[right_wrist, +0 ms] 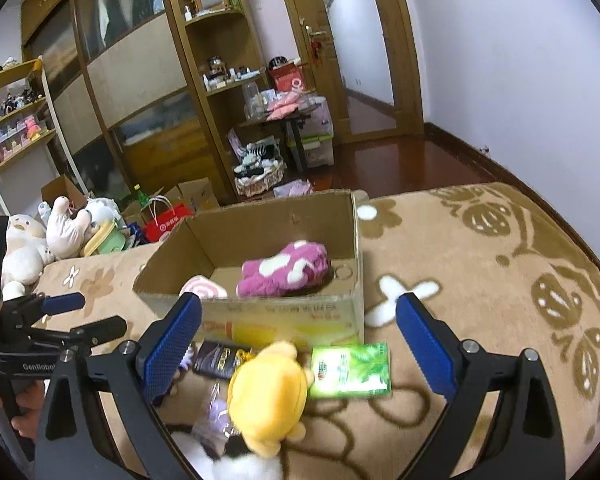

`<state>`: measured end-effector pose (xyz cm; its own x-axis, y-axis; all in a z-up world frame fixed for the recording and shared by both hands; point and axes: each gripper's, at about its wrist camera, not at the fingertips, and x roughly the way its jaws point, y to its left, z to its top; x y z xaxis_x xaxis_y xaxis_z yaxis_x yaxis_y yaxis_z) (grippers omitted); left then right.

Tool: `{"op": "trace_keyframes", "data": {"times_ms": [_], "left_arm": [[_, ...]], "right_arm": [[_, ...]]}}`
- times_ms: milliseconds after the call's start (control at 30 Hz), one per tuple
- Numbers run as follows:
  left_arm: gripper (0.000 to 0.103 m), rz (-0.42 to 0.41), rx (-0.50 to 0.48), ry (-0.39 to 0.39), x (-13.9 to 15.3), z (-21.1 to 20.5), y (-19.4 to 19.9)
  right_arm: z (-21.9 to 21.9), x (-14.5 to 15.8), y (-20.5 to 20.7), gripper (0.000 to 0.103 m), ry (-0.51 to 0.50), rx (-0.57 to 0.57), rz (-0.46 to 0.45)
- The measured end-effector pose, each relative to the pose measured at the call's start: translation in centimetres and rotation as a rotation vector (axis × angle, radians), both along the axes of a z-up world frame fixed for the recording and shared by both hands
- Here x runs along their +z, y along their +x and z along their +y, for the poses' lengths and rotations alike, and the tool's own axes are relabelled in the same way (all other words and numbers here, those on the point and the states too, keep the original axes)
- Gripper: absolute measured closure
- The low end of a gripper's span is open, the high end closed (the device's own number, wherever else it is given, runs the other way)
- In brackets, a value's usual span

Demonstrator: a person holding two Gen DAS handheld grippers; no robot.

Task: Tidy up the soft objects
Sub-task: 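Lower right tool onto black-white plush while left tool grasps white-haired doll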

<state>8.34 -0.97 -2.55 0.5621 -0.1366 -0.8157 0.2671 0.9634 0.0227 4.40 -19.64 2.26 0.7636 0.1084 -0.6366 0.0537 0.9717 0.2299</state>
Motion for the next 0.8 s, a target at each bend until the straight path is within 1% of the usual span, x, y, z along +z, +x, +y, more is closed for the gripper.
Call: {"op": "trace_keyframes", "data": {"times_ms": [100, 167, 267, 500, 533, 567, 600, 633, 700, 800], "left_arm": [[0.010, 0.045, 0.001, 0.001, -0.4, 0.3, -0.3], [0.010, 0.071, 0.000, 0.002, -0.7, 0.5, -0.4], [0.010, 0.102, -0.004, 0.012, -1.2, 0.5, -0.4], [0.010, 0.172, -0.009, 0.029, -2.4, 0.3, 0.3], [0.010, 0.183, -0.009, 0.033, -2.8, 0.3, 0.5], [0.010, 0.192, -0.006, 0.037, -3.0, 0.3, 0.6], [0.010, 0.205, -0.003, 0.042, -3.4, 0.4, 0.9], [0.010, 0.225, 0.000, 0.048, -3.9, 0.3, 1.1], [0.010, 0.273, 0.011, 0.058, -4.8, 0.4, 1.7], [0.010, 0.304, 0.024, 0.053, -5.5, 0.7, 2.2]], "right_arm": [[0.1, -0.6, -1.3, 0.001, 0.027, -0.006, 0.044], [0.1, -1.1, -1.7, 0.001, 0.055, -0.008, 0.090], [0.3, -1.8, -2.1, 0.001, 0.071, -0.003, 0.147], [1.6, -3.6, -2.7, 0.002, 0.046, 0.025, 0.227], [1.8, -3.8, -2.6, 0.002, 0.045, 0.032, 0.234], [2.1, -4.0, -2.5, 0.004, 0.042, 0.041, 0.241], [2.4, -4.2, -2.4, 0.007, 0.036, 0.048, 0.249], [2.7, -4.5, -2.2, 0.008, 0.028, 0.056, 0.259], [3.2, -4.9, -2.0, 0.008, 0.016, 0.071, 0.277], [3.6, -5.6, -1.9, 0.008, 0.005, 0.081, 0.303]]}}
